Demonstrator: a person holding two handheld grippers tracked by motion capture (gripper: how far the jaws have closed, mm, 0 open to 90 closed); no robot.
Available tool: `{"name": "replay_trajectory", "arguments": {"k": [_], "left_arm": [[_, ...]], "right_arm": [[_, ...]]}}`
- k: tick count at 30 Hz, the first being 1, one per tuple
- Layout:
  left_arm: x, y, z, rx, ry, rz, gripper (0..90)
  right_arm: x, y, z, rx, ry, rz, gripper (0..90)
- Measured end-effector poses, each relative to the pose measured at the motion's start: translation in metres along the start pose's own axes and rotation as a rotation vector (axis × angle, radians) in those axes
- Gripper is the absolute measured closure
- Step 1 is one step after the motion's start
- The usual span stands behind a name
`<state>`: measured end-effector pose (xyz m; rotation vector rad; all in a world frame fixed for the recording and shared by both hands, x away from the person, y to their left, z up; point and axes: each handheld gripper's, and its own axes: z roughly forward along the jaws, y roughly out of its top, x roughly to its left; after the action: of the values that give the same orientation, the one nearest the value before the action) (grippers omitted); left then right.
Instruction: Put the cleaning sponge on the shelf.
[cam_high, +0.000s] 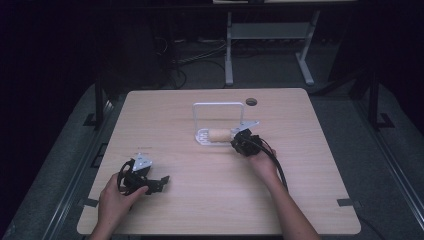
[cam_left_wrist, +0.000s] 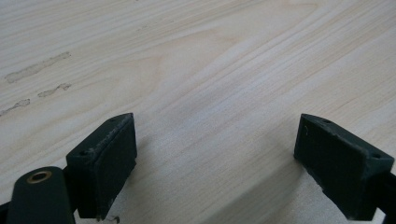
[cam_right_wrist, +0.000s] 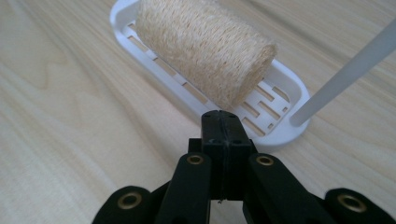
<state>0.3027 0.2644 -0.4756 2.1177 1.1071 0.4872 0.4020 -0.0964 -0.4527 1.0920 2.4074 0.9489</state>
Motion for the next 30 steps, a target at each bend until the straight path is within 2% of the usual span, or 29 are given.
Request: {"name": "replay_trajectory", "arguments": {"k": [5,10,21,30], "left_arm": [[0.000,0.000,0.000,-0.002,0.001,-0.002,12.5],[0.000,0.000,0.000,-0.003,0.000,-0.003,12.5],[0.000,0.000,0.000,-0.003,0.000,-0.003,12.5],[0.000,0.000,0.000,-0.003,0.000,-0.003,12.5]], "right_arm": [[0.002,-0.005,-0.011,-0.017,0.002,-0.013,88.3],[0.003,-0.010,-0.022,-0.019,0.009,-0.006,83.4],[0.005,-0.031,-0.042,-0.049,0.020,0.023,58.5],[0.007,-0.050,-0.059,-0.063,0.010,0.063,43.3]]}}
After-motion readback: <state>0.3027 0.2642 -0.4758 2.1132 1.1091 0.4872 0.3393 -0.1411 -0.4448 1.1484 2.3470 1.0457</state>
